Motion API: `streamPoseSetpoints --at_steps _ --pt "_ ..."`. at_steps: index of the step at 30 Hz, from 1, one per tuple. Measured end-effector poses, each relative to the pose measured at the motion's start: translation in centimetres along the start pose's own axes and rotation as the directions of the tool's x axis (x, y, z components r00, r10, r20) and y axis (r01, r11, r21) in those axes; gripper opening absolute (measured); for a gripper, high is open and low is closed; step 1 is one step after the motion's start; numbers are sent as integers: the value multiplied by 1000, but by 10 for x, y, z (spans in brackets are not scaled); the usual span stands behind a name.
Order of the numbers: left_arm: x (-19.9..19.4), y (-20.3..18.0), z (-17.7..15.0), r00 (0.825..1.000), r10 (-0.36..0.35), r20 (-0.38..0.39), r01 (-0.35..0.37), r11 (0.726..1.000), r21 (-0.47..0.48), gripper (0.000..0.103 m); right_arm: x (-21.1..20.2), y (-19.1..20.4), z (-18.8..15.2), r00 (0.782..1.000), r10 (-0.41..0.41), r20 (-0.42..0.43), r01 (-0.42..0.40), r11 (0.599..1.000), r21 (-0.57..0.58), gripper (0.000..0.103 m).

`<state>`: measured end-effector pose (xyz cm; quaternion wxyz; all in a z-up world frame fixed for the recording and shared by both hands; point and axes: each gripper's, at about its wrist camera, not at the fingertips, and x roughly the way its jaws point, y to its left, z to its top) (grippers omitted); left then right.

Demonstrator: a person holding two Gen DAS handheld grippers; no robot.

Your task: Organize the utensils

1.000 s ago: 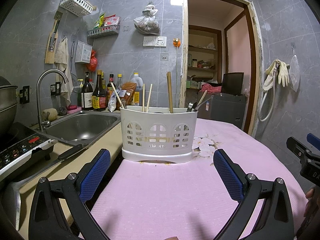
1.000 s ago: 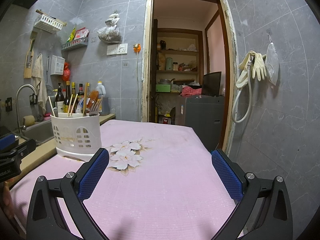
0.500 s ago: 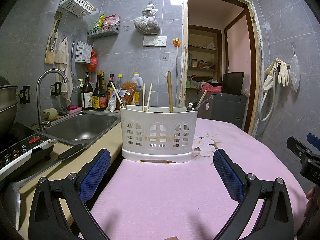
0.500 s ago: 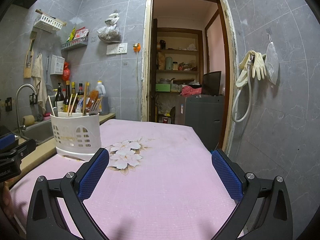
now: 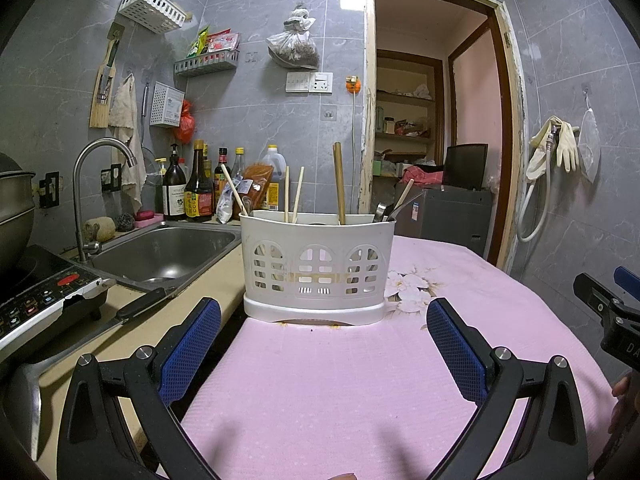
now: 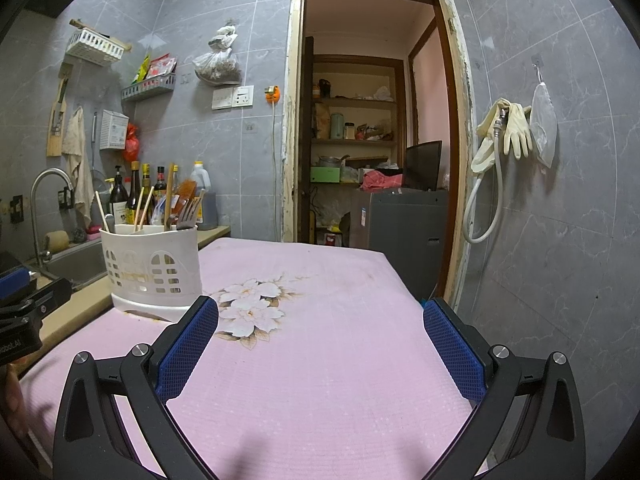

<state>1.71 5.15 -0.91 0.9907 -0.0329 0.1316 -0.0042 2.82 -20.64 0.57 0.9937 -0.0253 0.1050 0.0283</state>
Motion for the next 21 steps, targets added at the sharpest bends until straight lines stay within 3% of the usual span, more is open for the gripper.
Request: streamPoseSetpoints --at_steps 21 --pt "1 3 -2 1000 15 3 -15 999 31 101 0 0 1 1000 0 0 0 1000 0 103"
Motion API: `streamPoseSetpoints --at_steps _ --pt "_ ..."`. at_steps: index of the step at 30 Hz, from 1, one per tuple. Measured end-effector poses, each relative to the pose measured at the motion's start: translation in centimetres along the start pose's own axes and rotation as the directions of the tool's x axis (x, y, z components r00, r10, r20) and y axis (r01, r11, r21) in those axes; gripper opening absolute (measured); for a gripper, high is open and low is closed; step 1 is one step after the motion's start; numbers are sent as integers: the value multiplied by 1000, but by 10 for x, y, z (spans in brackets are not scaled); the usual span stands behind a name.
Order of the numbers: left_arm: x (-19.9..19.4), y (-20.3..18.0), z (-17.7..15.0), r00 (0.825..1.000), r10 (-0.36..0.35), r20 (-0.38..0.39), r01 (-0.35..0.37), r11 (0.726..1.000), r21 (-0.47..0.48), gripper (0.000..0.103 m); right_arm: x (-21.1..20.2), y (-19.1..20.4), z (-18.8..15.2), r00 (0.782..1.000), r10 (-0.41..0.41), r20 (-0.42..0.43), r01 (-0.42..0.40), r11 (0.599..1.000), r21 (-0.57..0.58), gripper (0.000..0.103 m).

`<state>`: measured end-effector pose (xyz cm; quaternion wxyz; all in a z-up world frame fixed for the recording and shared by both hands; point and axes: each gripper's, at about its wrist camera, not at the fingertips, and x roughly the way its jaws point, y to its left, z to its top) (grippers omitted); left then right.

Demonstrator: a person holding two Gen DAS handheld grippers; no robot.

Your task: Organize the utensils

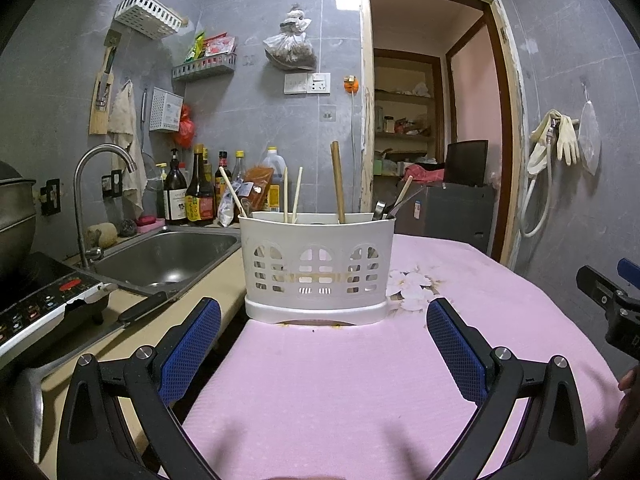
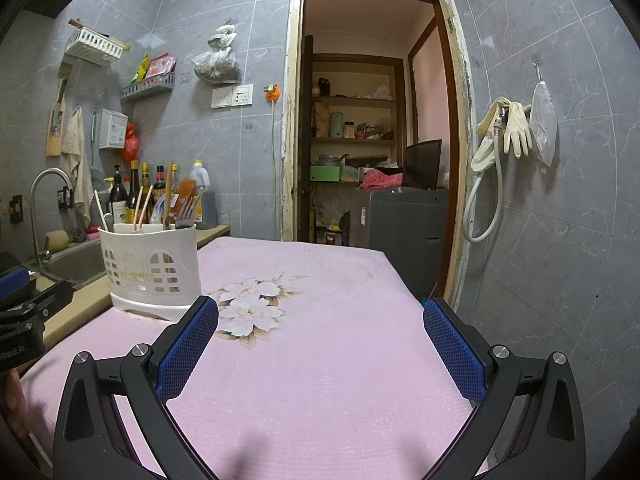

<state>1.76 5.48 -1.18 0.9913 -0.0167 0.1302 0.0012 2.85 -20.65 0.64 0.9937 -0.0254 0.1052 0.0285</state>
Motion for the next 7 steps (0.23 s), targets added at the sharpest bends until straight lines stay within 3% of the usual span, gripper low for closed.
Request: streamPoseSetpoints --at_steps 7 --pt "2 1 0 1000 2 3 -3 1000 8 101 0 -1 -1 1000 -1 -2 1 1000 -2 103"
